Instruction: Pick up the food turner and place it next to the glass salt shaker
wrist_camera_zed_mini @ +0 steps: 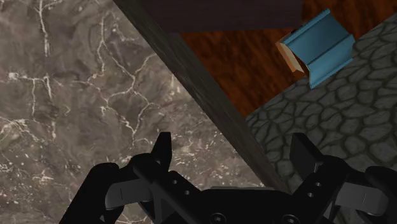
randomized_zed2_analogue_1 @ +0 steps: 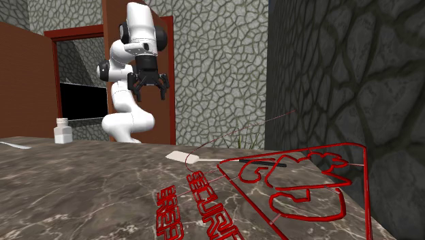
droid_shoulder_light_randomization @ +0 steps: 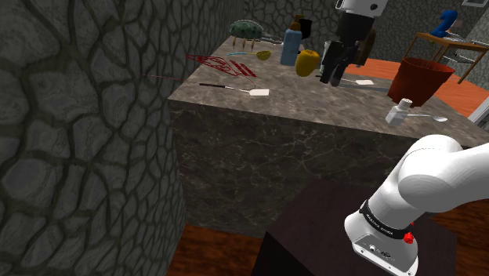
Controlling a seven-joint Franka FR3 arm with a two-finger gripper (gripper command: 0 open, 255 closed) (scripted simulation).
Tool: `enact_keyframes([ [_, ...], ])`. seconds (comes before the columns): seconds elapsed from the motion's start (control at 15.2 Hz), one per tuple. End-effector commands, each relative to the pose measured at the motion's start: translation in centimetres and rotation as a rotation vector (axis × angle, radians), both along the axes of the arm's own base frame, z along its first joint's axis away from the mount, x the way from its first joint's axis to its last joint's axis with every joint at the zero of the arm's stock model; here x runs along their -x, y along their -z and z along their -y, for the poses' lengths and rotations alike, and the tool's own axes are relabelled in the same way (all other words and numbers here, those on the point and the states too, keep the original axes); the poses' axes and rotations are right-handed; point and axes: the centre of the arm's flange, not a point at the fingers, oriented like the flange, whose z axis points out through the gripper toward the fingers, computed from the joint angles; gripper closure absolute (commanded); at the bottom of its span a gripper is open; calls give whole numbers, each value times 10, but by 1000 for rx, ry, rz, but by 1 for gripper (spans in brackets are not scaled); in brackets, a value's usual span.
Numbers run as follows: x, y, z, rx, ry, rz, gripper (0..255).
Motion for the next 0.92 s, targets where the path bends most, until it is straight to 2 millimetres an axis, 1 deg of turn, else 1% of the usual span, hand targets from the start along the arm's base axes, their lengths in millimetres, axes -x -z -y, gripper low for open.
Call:
enact_keyframes([
  [0.0,0,0,0,0,0,0,0],
  [0.46,-87,27,9,20,-153,19,0],
  [0.86,-162,50,7,38,-285,34,0],
])
